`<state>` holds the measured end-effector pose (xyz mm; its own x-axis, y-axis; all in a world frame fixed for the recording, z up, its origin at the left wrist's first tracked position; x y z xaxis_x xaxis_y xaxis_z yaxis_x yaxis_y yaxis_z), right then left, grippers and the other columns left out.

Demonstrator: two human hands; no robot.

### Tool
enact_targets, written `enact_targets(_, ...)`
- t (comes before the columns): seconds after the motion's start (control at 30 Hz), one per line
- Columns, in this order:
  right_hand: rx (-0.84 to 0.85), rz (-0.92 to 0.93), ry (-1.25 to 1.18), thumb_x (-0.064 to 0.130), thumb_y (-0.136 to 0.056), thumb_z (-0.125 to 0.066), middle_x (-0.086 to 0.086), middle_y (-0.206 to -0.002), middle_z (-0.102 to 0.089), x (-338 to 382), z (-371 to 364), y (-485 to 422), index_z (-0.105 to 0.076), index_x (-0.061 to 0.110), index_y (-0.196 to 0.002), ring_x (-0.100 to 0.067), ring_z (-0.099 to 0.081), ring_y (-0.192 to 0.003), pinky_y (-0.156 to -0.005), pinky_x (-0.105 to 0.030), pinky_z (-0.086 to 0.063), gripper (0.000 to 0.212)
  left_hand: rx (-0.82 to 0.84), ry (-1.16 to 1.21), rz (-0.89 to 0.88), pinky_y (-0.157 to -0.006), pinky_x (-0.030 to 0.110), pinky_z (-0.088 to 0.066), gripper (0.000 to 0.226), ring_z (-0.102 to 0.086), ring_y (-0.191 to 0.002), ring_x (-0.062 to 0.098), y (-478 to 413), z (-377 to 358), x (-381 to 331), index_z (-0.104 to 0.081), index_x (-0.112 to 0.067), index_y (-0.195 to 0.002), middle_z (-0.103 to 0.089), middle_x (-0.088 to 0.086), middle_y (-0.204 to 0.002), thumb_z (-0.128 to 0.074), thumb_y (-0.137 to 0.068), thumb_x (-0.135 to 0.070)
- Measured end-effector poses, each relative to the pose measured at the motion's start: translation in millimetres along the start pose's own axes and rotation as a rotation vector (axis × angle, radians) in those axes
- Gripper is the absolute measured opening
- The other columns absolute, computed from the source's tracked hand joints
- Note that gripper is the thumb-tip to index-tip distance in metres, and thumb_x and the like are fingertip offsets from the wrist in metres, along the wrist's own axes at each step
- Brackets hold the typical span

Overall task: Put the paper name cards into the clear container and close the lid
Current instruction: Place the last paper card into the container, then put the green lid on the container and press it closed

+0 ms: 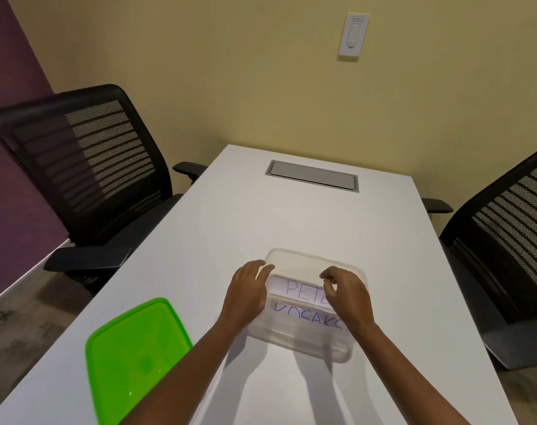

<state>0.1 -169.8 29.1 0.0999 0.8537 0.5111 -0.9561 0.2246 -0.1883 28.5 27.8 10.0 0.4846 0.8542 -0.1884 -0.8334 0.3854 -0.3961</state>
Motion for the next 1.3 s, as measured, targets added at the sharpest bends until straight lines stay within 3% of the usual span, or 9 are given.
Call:
enact_targets(0.1,-0.004,0.044,-0.089,0.008,-0.088,-0.05,-0.003,-0.1,-0.073,25,-3,11,-0.069,0.009,-0.099,-0.02,-0.065,-0.095,-0.08,-0.03,-0.051,0.022,0.011,-0.002,0.063,-0.074,0.034,-0.061,0.052,-0.074,-0.089,0.026,19,7,11,-0.074,-0.005,-0.1,-0.075,0.012,-0.097,-0.079,-0.049,0.006)
enact_targets(0.27,0.039,0.179,-0.15,0.007,-0.086,-0.052,-0.002,-0.096,-0.073,69,-19,27,-0.069,0.009,-0.095,-0.019,-0.064,-0.091,-0.075,-0.026,-0.047,0.02,0.127,0.088,0.3,-0.111,0.032,-0.037,0.052,-0.044,-0.134,0.022,58,4,45,-0.047,-0.008,-0.138,-0.05,0.011,-0.141,-0.047,-0.086,-0.004)
enact_targets(0.5,0.309,0.342,-0.061,0.011,-0.086,-0.047,-0.002,-0.104,-0.068,119,-74,63,-0.066,0.014,-0.105,-0.018,-0.06,-0.102,-0.082,-0.029,-0.045,0.027,0.318,-0.086,0.677,-0.12,0.03,-0.018,0.058,-0.018,-0.147,0.017,118,13,95,-0.024,-0.014,-0.148,-0.022,0.009,-0.157,-0.04,-0.093,-0.023)
enact_targets(0.7,0.755,0.2,0.103,0.019,-0.09,-0.047,-0.011,-0.129,-0.058,127,-136,93,-0.051,0.01,-0.128,-0.019,-0.05,-0.123,-0.098,-0.025,-0.039,0.039,0.323,-0.028,1.037,-0.119,0.039,-0.021,0.062,-0.016,-0.148,0.025,163,26,122,-0.027,-0.01,-0.146,-0.023,0.007,-0.158,-0.048,-0.09,-0.023)
enact_targets(0.9,0.866,-0.027,0.066,0.018,-0.087,-0.052,-0.013,-0.131,-0.057,125,-168,114,-0.054,0.003,-0.123,-0.022,-0.051,-0.123,-0.096,-0.025,-0.042,0.039,0.323,0.194,1.331,-0.115,0.057,-0.021,0.067,-0.009,-0.148,0.034,181,34,131,-0.022,-0.009,-0.148,-0.012,0.01,-0.16,-0.053,-0.09,-0.022)
enact_targets(0.97,0.86,-0.064,0.027,0.014,-0.087,-0.052,-0.013,-0.123,-0.059,126,-172,116,-0.059,0.004,-0.116,-0.021,-0.055,-0.116,-0.089,-0.026,-0.045,0.031,0.302,0.299,1.408,-0.113,0.055,-0.028,0.066,-0.017,-0.144,0.036,183,32,131,-0.025,-0.006,-0.145,-0.014,0.015,-0.157,-0.055,-0.089,-0.023)
enact_targets(1.07,0.884,-0.219,-0.17,0.004,-0.083,-0.053,-0.012,-0.081,-0.056,126,-175,119,-0.056,0.01,-0.088,-0.019,-0.054,-0.076,-0.054,-0.019,-0.04,0.008,0.287,0.338,1.436,-0.109,0.048,-0.035,0.064,-0.026,-0.139,0.036,183,31,131,-0.029,-0.005,-0.143,-0.016,0.016,-0.155,-0.056,-0.088,-0.024)
enact_targets(1.2,0.889,-0.417,-0.361,0.0,-0.084,-0.056,-0.006,-0.054,-0.037,124,-171,120,-0.045,0.012,-0.057,-0.014,-0.039,-0.046,-0.046,-0.023,-0.037,0.032,0.221,0.388,1.476,-0.107,0.046,-0.035,0.056,-0.031,-0.135,0.035,180,35,134,-0.035,-0.003,-0.138,-0.024,0.014,-0.15,-0.055,-0.088,-0.018)
enact_targets(1.3,0.894,-0.491,-0.505,0.004,-0.088,-0.058,-0.006,-0.053,-0.035,127,-165,117,-0.043,0.012,-0.058,-0.011,-0.038,-0.039,-0.043,-0.02,-0.036,0.035,0.203,0.393,1.469,-0.108,0.044,-0.034,0.053,-0.034,-0.133,0.035,175,38,138,-0.038,-0.005,-0.138,-0.028,0.015,-0.147,-0.053,-0.089,-0.017)
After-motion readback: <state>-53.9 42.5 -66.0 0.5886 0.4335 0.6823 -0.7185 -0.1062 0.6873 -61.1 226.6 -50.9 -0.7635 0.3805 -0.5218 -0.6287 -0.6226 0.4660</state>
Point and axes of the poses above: each hand's wrist, its own y-axis away from the middle knuckle, its own z-axis out of the back of the hand, x = y × z, the point moved 2 cm from there along -y, towards the middle knuckle
